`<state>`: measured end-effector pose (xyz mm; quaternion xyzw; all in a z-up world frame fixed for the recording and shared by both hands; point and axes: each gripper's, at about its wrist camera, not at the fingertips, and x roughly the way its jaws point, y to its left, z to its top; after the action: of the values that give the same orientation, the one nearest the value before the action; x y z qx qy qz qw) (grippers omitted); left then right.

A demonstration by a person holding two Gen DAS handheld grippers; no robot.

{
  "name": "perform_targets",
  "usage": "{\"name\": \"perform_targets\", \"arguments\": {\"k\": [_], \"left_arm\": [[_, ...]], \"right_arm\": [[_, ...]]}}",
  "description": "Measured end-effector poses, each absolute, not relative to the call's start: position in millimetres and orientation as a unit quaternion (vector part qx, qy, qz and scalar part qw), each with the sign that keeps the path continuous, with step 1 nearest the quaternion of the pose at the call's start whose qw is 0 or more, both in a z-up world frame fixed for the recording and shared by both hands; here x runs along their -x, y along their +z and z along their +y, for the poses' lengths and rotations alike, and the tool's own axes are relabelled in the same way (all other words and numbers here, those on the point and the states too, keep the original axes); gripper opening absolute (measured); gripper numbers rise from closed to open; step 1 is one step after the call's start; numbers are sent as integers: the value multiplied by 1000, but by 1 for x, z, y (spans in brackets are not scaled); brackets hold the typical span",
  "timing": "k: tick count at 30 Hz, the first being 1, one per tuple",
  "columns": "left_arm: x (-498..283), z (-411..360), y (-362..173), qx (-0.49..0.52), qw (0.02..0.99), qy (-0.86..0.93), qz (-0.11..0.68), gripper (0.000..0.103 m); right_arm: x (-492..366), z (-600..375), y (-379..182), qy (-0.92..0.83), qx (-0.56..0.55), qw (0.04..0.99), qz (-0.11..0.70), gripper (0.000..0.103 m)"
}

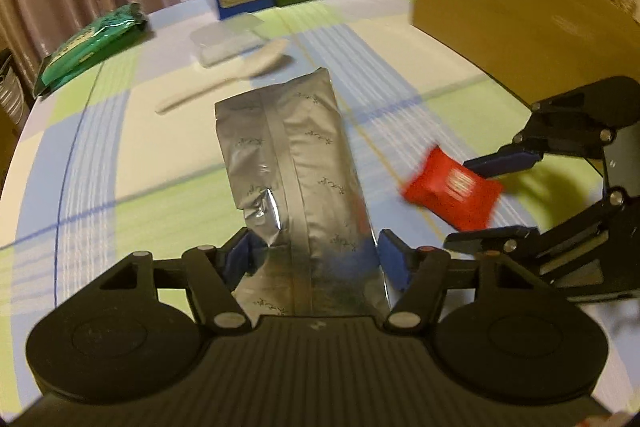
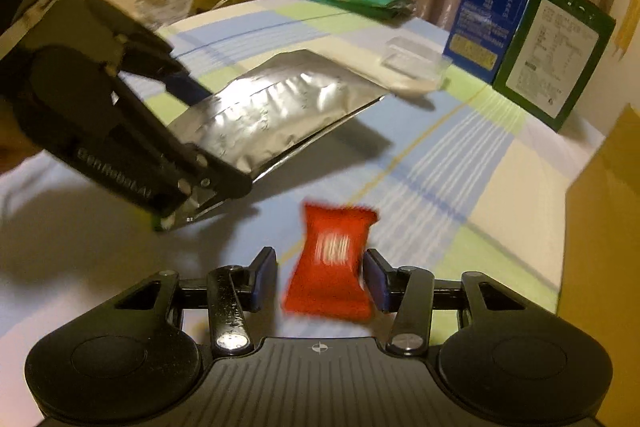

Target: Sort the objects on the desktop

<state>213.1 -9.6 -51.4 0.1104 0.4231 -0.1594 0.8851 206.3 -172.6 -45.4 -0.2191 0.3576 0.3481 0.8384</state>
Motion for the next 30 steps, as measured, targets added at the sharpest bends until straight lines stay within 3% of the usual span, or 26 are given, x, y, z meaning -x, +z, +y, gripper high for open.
{"name": "perform_targets", "arguments": {"k": [6,8,9,18,24,30], "left_arm": [[-168,-20,-47,-116,889,-154,415,63],[-159,-19,-46,-114,895,-143,408,63],[-158,-17,-46,-109,897,-137,405,64],[-173,-12,-42,-84,913,-121,381,73],[-172,-38,-38,-181,914,-155,329,76],[-175,-58,-48,-234,899,-179,323,75]], "right_arm": [[-160,-199,-43,308,198,856,364,50],[-152,-207,-44,290,172,869,362,72],[-150,-211,-43,284,159,874,359,73],[-168,-206,-44,284,108,891,337,74],[-175,-207,-49,270,86,900,333,74],[-182,-215,-58,232,86,906,343,74]]}}
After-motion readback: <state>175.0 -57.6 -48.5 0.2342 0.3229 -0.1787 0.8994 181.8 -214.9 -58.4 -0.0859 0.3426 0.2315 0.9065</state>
